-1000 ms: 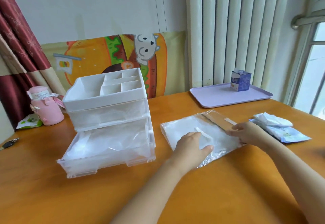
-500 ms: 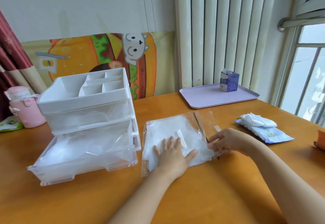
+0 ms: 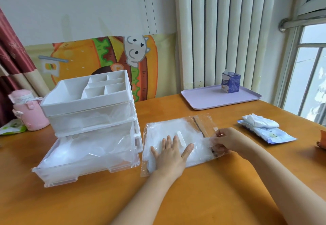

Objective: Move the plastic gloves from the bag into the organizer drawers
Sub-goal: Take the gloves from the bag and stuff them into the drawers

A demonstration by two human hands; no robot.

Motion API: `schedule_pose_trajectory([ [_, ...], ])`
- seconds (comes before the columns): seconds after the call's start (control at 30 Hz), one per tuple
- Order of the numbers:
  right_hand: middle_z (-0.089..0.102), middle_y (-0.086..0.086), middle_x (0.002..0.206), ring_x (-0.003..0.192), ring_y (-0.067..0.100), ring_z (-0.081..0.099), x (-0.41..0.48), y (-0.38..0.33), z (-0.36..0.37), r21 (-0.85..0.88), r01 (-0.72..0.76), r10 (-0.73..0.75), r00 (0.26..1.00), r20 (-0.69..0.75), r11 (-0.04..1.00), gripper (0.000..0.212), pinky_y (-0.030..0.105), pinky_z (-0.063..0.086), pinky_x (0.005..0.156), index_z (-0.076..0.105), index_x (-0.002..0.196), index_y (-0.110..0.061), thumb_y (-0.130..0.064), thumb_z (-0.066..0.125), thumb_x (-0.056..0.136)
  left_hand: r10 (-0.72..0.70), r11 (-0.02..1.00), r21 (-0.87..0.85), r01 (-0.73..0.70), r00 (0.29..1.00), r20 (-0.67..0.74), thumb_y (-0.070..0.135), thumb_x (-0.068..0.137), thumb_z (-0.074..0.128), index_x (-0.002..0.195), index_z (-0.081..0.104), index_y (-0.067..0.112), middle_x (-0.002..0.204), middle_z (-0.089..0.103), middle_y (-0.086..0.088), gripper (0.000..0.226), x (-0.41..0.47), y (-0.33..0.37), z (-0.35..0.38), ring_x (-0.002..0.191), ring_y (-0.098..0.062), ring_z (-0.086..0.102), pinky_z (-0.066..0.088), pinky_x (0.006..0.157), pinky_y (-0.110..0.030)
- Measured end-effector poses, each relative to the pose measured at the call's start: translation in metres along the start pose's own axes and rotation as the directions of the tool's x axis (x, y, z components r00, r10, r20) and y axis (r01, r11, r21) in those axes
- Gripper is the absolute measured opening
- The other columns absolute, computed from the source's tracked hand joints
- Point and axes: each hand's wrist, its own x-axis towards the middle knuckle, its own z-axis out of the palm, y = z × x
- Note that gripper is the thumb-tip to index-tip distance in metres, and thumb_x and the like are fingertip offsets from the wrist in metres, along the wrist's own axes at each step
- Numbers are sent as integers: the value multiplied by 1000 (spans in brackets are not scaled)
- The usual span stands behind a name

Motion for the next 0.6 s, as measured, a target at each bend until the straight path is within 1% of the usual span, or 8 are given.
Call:
schedule_pose_trajectory([
  [0.1,71,15,84,77,25,68,1,3,-6,148,-40,40,999,3,988,6,39,58,82,69,92,-5,-3,66,86,-16,1000,-2,16,1000,9,80,60,-11,155,-2,23,162,-4,-6,111,0,-1,1,149,-22,-8,-12,112,-58],
  [0.17,70,14,89,86,25,69,1,5,-12,239,-45,42,999,18,970,14,37,57,84,71,96,-8,0,65,87,-19,1000,3,19,1000,14,80,60,-10,155,0,22,162,-4,-7,111,0,-1,2,149,-23,-8,-12,112,-59],
  [0.23,72,12,89,87,22,69,-2,6,-17,279,-31,34,999,-8,960,15,34,57,81,72,97,-10,-1,65,87,-21,1000,11,21,1000,16,80,60,-10,155,1,21,162,-4,-7,113,0,-1,2,149,-24,-9,-12,112,-59],
  [0.3,72,10,83,81,19,68,-3,5,-22,306,9,17,997,-80,952,17,25,58,72,73,99,-8,0,65,86,-23,1000,12,23,1000,19,80,58,-11,155,2,21,162,-5,-7,114,0,-1,2,149,-24,-9,-12,112,-59],
  [0.4,72,10,80,77,20,66,-7,-2,-33,407,159,-26,949,-314,899,23,18,56,65,71,105,-5,1,67,84,-28,1000,15,27,999,41,80,61,-9,155,2,21,162,-5,-8,112,-1,-1,0,148,-24,-10,-11,112,-60],
  [0.47,72,6,82,76,14,67,-17,-13,-43,569,290,-34,908,-417,770,24,17,56,71,71,107,-9,-1,67,84,-45,998,40,43,997,58,79,76,0,155,3,21,162,-6,-7,98,-2,0,-1,148,-24,-10,-12,112,-60],
  [0.53,73,2,85,77,8,69,-28,-26,-51,718,389,-101,906,-410,577,24,16,56,76,69,108,-13,-3,63,87,-65,996,66,61,996,63,70,92,15,155,3,20,162,-6,-6,82,-2,1,-1,148,-24,-10,-11,112,-59],
  [0.6,73,2,87,80,9,69,-38,-37,-53,800,412,-203,911,-359,436,25,18,56,78,68,108,-14,-3,59,87,-69,997,40,68,996,47,66,94,24,155,6,20,162,-3,-6,78,0,2,-2,149,-24,-8,-9,112,-59],
])
